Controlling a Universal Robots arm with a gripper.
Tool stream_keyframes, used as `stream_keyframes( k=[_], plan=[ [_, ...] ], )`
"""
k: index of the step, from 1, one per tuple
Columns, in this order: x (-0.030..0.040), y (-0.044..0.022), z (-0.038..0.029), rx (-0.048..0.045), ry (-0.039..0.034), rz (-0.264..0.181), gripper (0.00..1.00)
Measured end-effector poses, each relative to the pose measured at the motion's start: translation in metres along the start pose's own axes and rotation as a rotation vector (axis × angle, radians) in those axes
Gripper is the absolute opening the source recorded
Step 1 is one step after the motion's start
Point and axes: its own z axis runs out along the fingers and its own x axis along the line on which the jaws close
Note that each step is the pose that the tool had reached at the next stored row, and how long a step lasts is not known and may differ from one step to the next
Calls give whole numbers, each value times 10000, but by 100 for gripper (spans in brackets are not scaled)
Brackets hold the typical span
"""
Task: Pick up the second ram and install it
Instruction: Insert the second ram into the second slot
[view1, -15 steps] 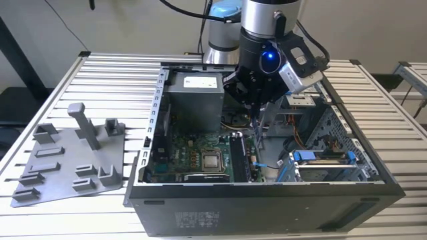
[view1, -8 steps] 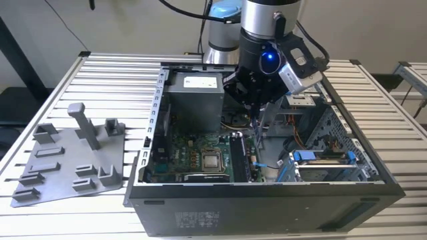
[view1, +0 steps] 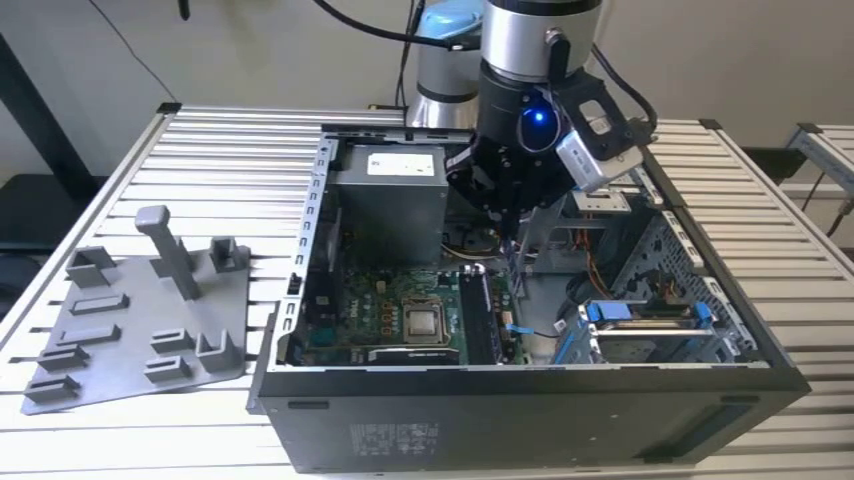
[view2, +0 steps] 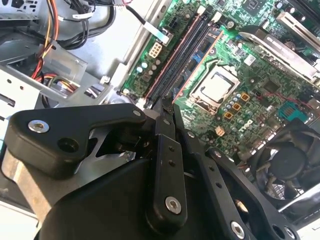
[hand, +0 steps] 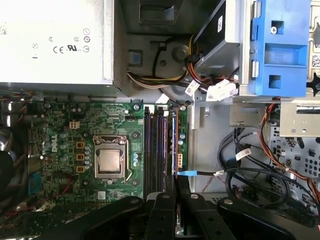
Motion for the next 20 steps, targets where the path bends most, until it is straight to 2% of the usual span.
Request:
stream_keyframes(
  k=[10,17,19,20],
  plan=[
    [4,0,38,0,0,7,14],
    [10,-1,104,2,1,16,14],
    [10,-2,122,3,38,18,14],
    [8,-2,128,5,100,19,14]
  ],
)
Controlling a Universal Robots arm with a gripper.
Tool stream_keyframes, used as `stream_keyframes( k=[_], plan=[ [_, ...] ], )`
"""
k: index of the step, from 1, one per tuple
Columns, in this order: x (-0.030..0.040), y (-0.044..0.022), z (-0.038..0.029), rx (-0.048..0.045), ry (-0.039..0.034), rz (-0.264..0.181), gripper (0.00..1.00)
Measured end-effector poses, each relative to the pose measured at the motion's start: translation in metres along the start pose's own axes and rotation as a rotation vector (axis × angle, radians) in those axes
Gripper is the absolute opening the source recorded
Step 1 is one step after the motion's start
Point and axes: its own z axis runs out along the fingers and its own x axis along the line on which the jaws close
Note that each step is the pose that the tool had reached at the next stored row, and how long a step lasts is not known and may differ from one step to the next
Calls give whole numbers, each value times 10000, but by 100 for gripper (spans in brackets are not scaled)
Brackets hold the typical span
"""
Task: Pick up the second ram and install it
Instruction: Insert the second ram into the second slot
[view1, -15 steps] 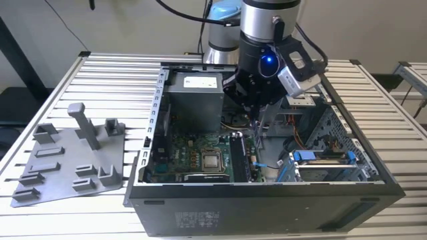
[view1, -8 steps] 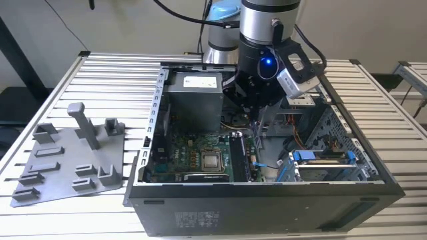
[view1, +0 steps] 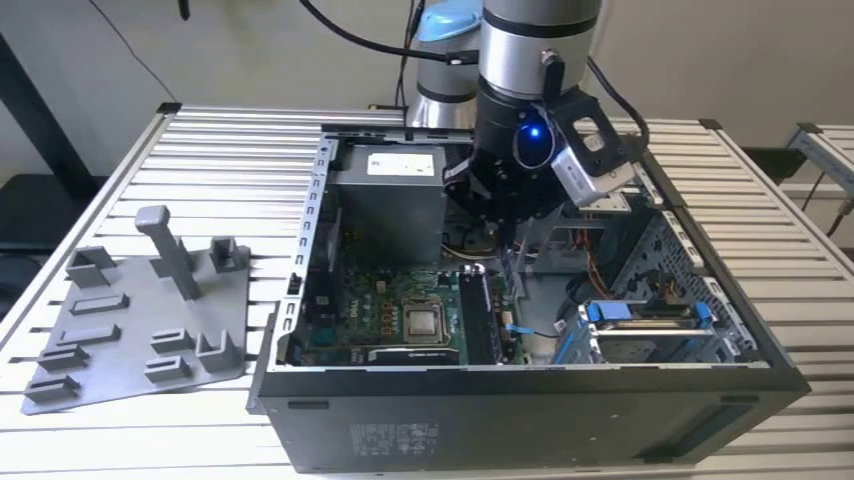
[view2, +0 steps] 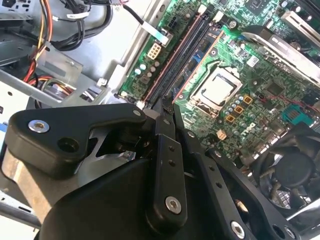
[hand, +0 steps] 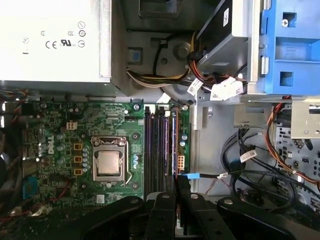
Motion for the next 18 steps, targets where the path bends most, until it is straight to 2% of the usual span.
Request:
stream_keyframes(
  k=[3,4,5,10,13,18],
  plan=[
    [-3,0,17,10,226,2,14],
    [-3,0,29,11,268,4,14],
    [-1,1,46,13,277,4,14],
    [6,7,134,16,275,33,14],
    [13,12,176,16,193,46,14],
    [28,11,265,24,157,160,14]
  ],
)
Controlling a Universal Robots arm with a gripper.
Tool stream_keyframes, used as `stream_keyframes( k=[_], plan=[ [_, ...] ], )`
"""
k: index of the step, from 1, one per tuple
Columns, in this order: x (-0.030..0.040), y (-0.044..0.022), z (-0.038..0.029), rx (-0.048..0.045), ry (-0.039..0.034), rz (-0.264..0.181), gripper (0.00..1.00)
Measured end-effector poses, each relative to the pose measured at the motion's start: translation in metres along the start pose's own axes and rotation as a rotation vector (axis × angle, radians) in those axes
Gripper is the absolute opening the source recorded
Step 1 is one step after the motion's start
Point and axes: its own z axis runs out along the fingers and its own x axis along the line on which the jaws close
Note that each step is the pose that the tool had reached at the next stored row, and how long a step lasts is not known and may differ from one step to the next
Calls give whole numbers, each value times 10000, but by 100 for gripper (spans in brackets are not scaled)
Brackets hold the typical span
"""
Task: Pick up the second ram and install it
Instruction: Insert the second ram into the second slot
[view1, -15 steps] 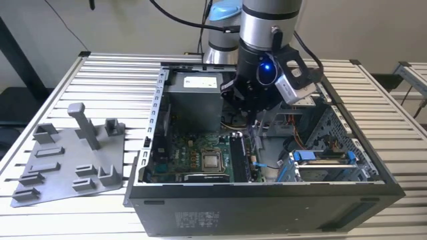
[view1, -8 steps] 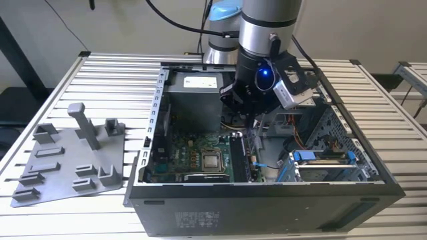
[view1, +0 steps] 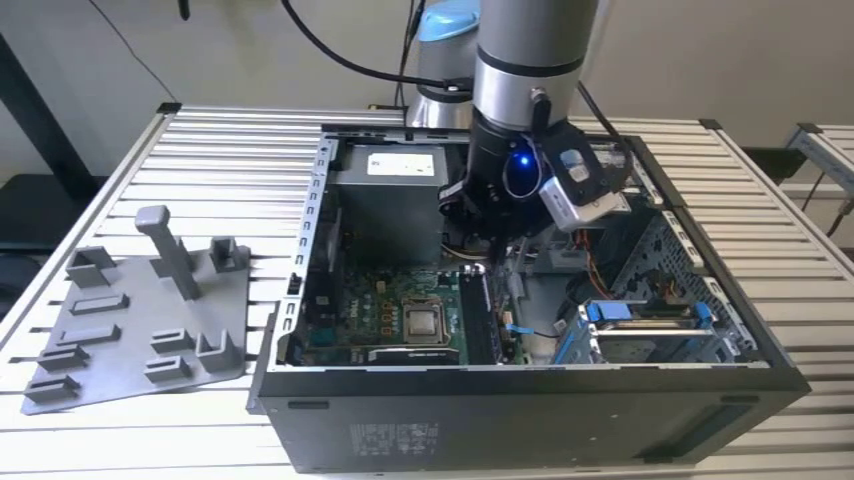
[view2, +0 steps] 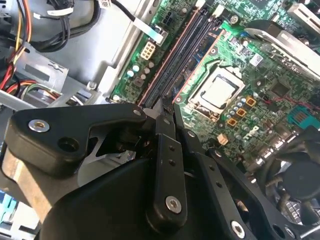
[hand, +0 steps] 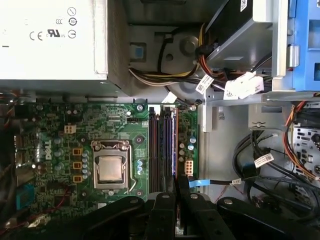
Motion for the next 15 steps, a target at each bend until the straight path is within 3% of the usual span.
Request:
stream_keyframes(
  k=[6,8,11,15],
  plan=[
    [47,-1,96,9,0,17,14],
    [48,-1,110,51,14,-7,14],
    [49,-1,115,257,88,-182,14],
    [52,-2,160,253,92,-444,14]
  ],
)
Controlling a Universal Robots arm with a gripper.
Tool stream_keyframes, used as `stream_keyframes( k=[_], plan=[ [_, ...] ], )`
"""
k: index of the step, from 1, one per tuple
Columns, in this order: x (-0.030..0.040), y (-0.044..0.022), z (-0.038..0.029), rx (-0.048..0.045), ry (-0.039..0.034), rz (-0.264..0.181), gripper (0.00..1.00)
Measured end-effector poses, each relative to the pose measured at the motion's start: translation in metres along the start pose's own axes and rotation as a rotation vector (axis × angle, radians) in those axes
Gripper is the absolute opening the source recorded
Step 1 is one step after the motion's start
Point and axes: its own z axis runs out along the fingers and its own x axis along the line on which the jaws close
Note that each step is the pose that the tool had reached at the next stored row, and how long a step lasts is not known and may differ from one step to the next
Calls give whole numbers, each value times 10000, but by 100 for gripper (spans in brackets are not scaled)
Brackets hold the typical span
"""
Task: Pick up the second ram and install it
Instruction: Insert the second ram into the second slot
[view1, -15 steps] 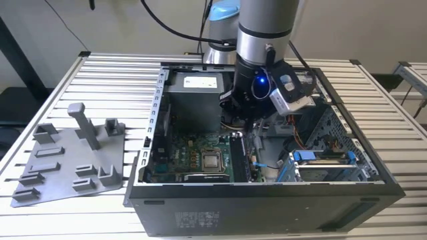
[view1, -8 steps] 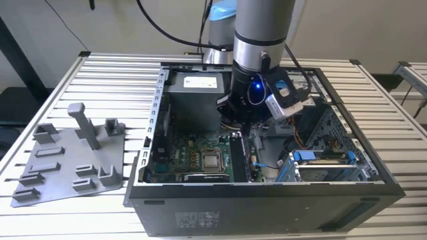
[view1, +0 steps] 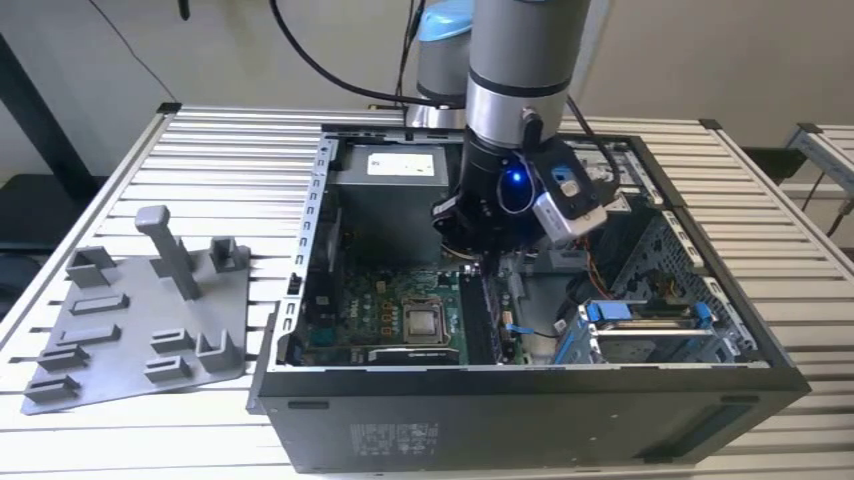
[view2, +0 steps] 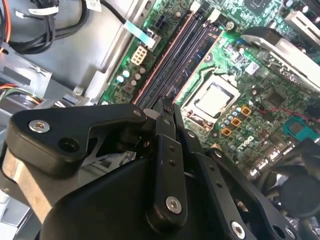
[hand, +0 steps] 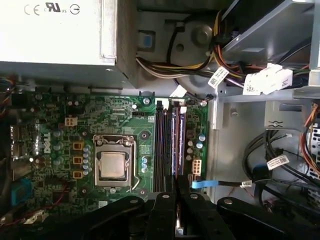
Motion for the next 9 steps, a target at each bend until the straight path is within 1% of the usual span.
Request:
stream_keyframes(
  k=[3,9],
  plan=[
    [3,1,55,-4,-1,-59,14],
    [9,2,148,-12,2,-27,14]
  ],
)
